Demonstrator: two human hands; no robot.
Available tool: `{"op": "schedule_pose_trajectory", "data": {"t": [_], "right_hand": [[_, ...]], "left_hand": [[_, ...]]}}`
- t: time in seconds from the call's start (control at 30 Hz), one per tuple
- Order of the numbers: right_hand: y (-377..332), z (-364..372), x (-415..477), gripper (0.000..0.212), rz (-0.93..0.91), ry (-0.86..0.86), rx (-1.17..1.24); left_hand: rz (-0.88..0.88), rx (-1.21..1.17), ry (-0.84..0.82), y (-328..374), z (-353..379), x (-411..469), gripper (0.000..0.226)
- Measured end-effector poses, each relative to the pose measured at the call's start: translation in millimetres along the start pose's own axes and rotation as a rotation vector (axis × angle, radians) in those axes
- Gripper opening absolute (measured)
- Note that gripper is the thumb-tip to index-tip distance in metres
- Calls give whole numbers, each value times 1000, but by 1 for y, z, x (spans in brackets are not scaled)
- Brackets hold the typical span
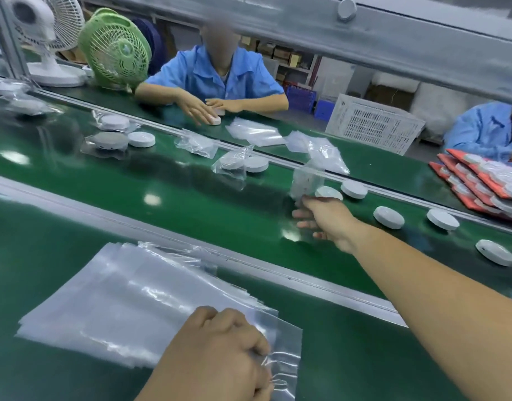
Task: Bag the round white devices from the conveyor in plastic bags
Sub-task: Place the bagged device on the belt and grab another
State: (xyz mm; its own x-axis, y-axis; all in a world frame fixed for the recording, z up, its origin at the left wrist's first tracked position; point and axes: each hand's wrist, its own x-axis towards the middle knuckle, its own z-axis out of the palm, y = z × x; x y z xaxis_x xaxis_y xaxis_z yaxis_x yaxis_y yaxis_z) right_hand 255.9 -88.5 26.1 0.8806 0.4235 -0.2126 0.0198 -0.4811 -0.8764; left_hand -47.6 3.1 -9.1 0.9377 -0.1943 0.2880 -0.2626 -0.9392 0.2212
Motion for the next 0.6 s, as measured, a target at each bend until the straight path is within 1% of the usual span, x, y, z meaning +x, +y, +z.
{"op": "schedule_pose_trajectory", "data": {"t": [0.07, 0.1, 0.13, 0.17, 0.2, 0.23, 0.27, 0.3, 0.33, 0.37, 0.4, 0.43, 0.47, 0.5, 0.53, 0.57, 0.6], "right_hand": [[14, -14, -14, 30, -74, 56, -144], [25, -27, -23, 33, -105, 104, -248], [38, -43, -30, 37, -129, 174, -390], [52, -61, -38, 42, -125, 262, -594], [67, -80, -46, 48, -84, 342, -830], [81, -98, -55, 56, -17, 378, -1018], [94, -113, -63, 64, 62, 358, -1114], [107, -126, -70, 68, 121, 313, -1130], [118, -138, -75, 67, 131, 273, -1097], [127, -147, -80, 61, 91, 262, -1057], [133, -153, -83, 51, 20, 297, -1029], [135, -155, -84, 43, -47, 361, -1013], [133, -155, -84, 41, -113, 430, -1012], [130, -151, -84, 42, -181, 484, -1038], [125, -145, -83, 44, -236, 502, -1087], [122, -138, -80, 45, -275, 482, -1127], [118, -130, -76, 49, -279, 416, -1136]], "left_hand": [[5, -29, 13, 2, 0, -1, 19], [3, -57, 22, 3, 0, -1, 22], [-8, -67, 32, 4, 2, -2, 25], [-24, -60, 39, 5, 4, -2, 28], [-36, -41, 39, 6, 7, -2, 30], [-41, -28, 37, 7, 9, -2, 31], [-38, -27, 39, 8, 11, -2, 30], [-31, -36, 45, 9, 12, -3, 27], [-24, -45, 52, 10, 12, -2, 23], [-17, -43, 57, 11, 12, -2, 16], [-12, -37, 60, 12, 11, -3, 10], [-17, -38, 67, 13, 11, -3, 7], [-28, -55, 80, 13, 10, -3, 7], [-44, -79, 98, 13, 10, -4, 7], [-58, -107, 123, 13, 11, -5, 6], [-80, -137, 153, 13, 11, -6, 5], [-103, -168, 182, 12, 11, -6, 5]]}}
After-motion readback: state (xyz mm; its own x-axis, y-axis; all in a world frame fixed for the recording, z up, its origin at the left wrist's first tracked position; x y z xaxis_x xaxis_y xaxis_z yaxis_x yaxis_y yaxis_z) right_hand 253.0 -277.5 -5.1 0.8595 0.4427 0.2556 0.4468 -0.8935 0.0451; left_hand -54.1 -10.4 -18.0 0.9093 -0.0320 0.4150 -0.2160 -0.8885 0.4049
